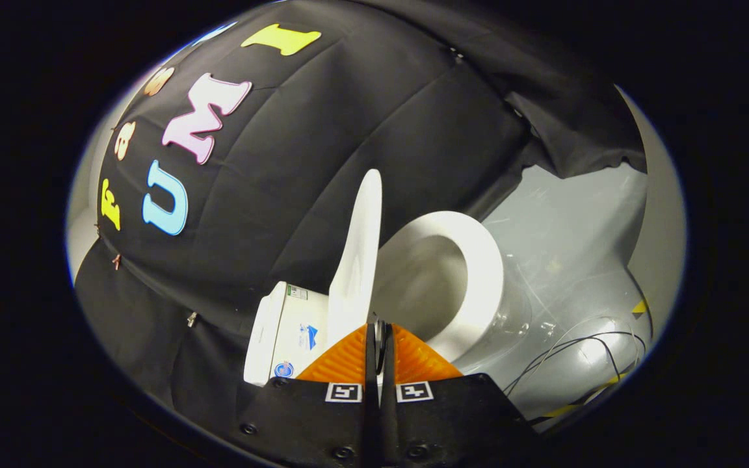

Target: Open the toilet lid.

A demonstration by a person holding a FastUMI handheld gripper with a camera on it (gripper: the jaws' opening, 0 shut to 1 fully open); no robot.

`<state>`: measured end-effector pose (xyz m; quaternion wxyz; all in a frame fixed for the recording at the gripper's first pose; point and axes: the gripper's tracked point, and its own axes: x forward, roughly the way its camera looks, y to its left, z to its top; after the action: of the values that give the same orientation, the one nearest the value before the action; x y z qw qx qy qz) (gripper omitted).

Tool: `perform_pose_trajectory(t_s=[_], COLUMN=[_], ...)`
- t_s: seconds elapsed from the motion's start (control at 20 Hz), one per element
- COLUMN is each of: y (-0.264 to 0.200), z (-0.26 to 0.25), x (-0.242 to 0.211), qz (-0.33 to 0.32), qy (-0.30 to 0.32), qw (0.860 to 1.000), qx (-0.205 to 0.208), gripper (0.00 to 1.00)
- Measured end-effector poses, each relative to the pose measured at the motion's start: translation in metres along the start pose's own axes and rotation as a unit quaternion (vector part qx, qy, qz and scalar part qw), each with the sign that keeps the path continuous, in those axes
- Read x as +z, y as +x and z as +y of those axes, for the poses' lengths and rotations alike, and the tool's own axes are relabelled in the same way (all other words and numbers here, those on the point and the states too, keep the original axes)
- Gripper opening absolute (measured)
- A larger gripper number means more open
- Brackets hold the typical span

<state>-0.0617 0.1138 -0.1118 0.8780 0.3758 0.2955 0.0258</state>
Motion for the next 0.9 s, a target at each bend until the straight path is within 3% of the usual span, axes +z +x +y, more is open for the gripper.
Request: perform_pose_trajectory(t_s=[0.3, 0.9], y=[-0.009, -0.008], z=[0.065, 0.129], x=[0.000, -0.011], qz=[-0.015, -0.026], qy=[-0.042, -0.140], qw=[0.999, 0.986], qx=[0.002, -0.081], gripper=[0.05, 0.05])
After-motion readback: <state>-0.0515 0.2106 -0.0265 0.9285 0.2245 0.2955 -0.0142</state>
